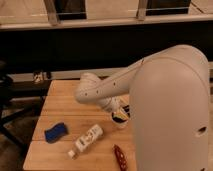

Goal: Place the eraser in the ceramic cup

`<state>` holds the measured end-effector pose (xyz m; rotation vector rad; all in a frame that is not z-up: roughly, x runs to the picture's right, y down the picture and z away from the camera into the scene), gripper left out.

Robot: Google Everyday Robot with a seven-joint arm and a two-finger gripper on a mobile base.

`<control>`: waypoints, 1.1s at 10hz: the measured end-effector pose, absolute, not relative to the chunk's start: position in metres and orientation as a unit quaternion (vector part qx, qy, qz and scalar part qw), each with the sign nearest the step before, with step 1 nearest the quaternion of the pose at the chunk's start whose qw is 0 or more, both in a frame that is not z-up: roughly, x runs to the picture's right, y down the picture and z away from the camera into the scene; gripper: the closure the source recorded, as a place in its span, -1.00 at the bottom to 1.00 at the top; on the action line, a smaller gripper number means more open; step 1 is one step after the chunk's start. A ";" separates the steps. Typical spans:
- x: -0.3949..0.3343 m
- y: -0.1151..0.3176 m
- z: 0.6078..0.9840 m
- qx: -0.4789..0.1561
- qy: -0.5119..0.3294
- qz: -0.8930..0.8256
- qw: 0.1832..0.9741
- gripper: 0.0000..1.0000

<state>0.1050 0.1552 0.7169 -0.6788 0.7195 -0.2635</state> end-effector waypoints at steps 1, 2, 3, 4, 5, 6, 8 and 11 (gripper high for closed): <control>0.107 0.155 0.717 -0.325 0.346 -0.127 0.871 1.00; 0.110 0.155 0.718 -0.324 0.348 -0.127 0.870 1.00; 0.113 0.155 0.718 -0.324 0.349 -0.127 0.870 1.00; 0.117 0.154 0.718 -0.324 0.351 -0.126 0.869 1.00; 0.118 0.154 0.718 -0.324 0.352 -0.127 0.869 1.00; 0.119 0.153 0.719 -0.323 0.353 -0.128 0.869 1.00; 0.122 0.153 0.720 -0.322 0.355 -0.129 0.868 1.00; 0.125 0.152 0.724 -0.321 0.359 -0.132 0.866 1.00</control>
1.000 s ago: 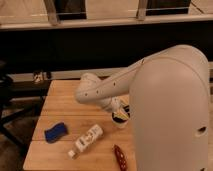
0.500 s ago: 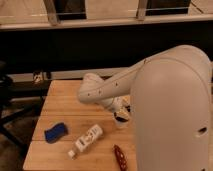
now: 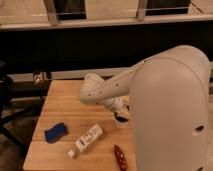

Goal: Place the eraser in the ceramic cup

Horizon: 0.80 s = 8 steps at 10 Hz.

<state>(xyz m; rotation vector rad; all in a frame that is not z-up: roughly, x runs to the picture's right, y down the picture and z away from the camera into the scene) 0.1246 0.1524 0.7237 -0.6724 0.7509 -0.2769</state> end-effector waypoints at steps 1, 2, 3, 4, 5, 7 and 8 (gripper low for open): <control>0.125 0.152 0.725 -0.320 0.359 -0.134 0.866 1.00; 0.124 0.151 0.727 -0.320 0.360 -0.135 0.866 1.00; 0.124 0.151 0.728 -0.319 0.360 -0.137 0.866 1.00; 0.124 0.150 0.729 -0.319 0.360 -0.138 0.866 1.00; 0.124 0.150 0.729 -0.318 0.361 -0.138 0.866 1.00; 0.127 0.151 0.729 -0.319 0.363 -0.139 0.864 1.00; 0.128 0.152 0.728 -0.320 0.364 -0.139 0.864 1.00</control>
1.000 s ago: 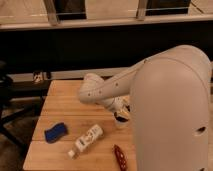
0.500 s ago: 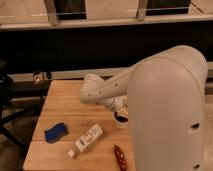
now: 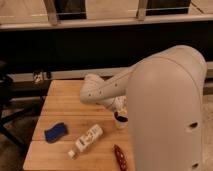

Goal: Place the eraser in the ceramic cup

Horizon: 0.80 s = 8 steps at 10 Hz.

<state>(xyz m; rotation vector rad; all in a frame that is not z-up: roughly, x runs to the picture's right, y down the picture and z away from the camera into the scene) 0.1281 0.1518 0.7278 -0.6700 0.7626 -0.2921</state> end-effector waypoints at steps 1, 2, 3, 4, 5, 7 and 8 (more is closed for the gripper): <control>0.129 0.153 0.727 -0.320 0.364 -0.140 0.863 1.00; 0.129 0.153 0.727 -0.320 0.365 -0.139 0.863 1.00; 0.129 0.154 0.727 -0.320 0.365 -0.139 0.863 1.00; 0.129 0.154 0.727 -0.320 0.365 -0.139 0.863 1.00; 0.129 0.154 0.726 -0.321 0.365 -0.140 0.863 1.00; 0.129 0.155 0.726 -0.321 0.365 -0.140 0.863 1.00; 0.129 0.155 0.727 -0.321 0.364 -0.139 0.863 0.99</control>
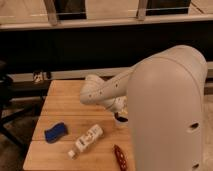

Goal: Place the eraser in the ceramic cup

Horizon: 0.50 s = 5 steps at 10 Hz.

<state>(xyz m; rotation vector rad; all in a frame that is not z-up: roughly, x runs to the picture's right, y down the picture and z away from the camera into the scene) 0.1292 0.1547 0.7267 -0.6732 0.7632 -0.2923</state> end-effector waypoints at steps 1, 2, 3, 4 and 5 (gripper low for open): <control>0.129 0.155 0.727 -0.321 0.363 -0.139 0.863 0.91; 0.129 0.155 0.727 -0.321 0.363 -0.138 0.864 0.71; 0.129 0.155 0.727 -0.322 0.363 -0.138 0.864 0.57; 0.129 0.154 0.726 -0.322 0.363 -0.137 0.864 0.32; 0.129 0.154 0.726 -0.322 0.363 -0.137 0.864 0.11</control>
